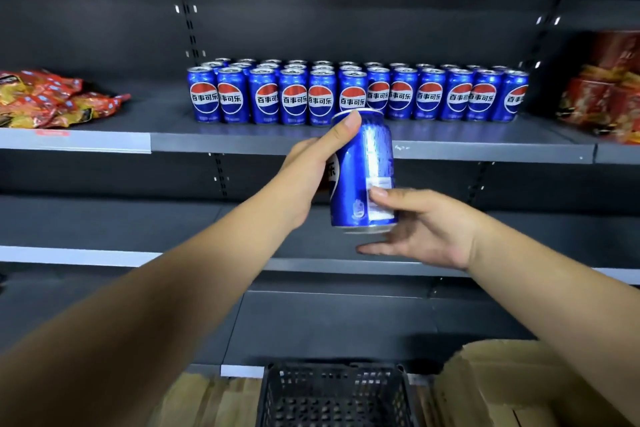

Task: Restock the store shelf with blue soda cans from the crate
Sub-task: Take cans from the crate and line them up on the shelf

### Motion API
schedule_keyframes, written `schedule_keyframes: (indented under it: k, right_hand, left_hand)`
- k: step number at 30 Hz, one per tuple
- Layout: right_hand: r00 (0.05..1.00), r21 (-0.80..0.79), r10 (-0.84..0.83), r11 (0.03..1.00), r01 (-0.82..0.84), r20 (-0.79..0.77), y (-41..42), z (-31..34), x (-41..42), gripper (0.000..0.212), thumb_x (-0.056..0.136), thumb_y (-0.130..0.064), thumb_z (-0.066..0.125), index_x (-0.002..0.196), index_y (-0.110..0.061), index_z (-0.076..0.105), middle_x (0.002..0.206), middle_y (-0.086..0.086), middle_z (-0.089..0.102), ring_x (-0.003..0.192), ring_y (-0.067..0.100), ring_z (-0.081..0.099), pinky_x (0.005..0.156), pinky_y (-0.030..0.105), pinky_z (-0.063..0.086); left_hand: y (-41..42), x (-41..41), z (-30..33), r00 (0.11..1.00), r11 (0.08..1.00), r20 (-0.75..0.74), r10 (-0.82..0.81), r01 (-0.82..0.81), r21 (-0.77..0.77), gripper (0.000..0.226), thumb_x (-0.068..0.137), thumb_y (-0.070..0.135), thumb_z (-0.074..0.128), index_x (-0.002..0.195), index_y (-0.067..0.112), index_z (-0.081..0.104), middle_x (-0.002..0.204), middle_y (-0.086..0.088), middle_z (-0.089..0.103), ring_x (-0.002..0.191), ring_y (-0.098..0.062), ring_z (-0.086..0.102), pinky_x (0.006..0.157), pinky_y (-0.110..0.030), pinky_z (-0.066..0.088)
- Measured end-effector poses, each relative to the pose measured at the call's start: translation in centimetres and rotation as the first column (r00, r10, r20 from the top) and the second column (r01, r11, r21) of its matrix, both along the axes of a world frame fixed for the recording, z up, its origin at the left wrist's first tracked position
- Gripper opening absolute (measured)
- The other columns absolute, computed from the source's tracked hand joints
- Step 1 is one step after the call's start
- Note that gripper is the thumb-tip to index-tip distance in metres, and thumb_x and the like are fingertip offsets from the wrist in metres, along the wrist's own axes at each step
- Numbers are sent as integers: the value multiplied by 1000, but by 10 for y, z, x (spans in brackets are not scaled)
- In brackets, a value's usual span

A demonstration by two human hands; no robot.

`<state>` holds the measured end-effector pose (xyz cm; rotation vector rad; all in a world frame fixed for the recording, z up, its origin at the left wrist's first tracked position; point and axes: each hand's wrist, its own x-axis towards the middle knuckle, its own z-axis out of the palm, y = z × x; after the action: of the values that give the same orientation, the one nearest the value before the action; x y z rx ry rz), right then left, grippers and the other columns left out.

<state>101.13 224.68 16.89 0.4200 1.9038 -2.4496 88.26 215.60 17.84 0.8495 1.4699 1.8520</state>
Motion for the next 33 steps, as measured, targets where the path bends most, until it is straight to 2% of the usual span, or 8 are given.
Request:
schedule_keyframes:
  k: [3,6,8,12,17,24,28,33]
  right_hand:
    - [998,-123,4,992,-12,-68,0,-5,-4,61,26,-25,95,83,-13,78,91,7,73,83,20,71,87,41,53]
    - [994,-40,-78,996,75,-73,-4,-1,-9,29,51,-13,79,79,-12,76,79,5,72,68,15,68,70,29,56]
    - [986,41,-150,987,153,-73,-8,0,-12,28,61,-18,66,88,-12,69,74,1,70,62,11,64,61,24,50]
    - [966,213,-245,943,257,-79,-19,-7,-18,53,57,-25,69,107,-11,62,81,0,70,67,11,61,64,25,42]
    - [957,349,-275,891,291,-95,-27,-10,-17,76,46,-36,76,116,-10,60,88,1,71,75,13,62,71,27,41]
    - [967,307,-249,918,252,-52,-35,-9,-9,86,39,-35,80,117,-6,58,90,4,71,82,18,64,81,35,44]
    - [987,246,-158,956,159,-22,-39,-2,-6,71,53,-16,83,119,-8,55,88,1,71,78,18,65,78,32,45]
    - [996,108,-53,992,61,-75,-45,-6,-2,41,65,-20,68,106,-19,60,87,-2,71,75,14,66,71,31,50]
  left_hand:
    - [-3,-1,0,999,999,-5,-41,41,-8,41,56,61,67,80,29,76,104,1,72,106,-18,65,108,-44,36]
    - [-4,-4,-1,997,999,61,-53,53,4,46,63,60,65,94,26,72,108,2,71,108,-19,63,106,-46,38]
    - [-4,-5,-2,995,999,91,-39,39,2,47,68,59,61,101,26,67,111,3,70,111,-18,62,107,-47,36]
    - [-7,1,0,993,1000,120,11,-11,2,60,61,63,69,105,23,66,109,0,71,106,-19,65,103,-43,42]
    - [-11,15,3,979,994,172,110,-109,-14,78,53,56,68,115,10,61,101,-3,72,88,-16,70,75,-28,54]
    - [-22,24,0,967,981,170,189,-193,3,39,77,40,70,99,7,64,85,-1,74,68,-8,70,53,-17,52]
    - [-28,27,1,963,976,177,204,-215,41,33,78,36,70,92,6,65,74,-1,73,62,-9,69,53,-19,53]
    - [-35,25,5,963,986,231,135,-153,64,38,76,39,69,94,6,64,69,-5,72,58,-17,68,52,-26,55]
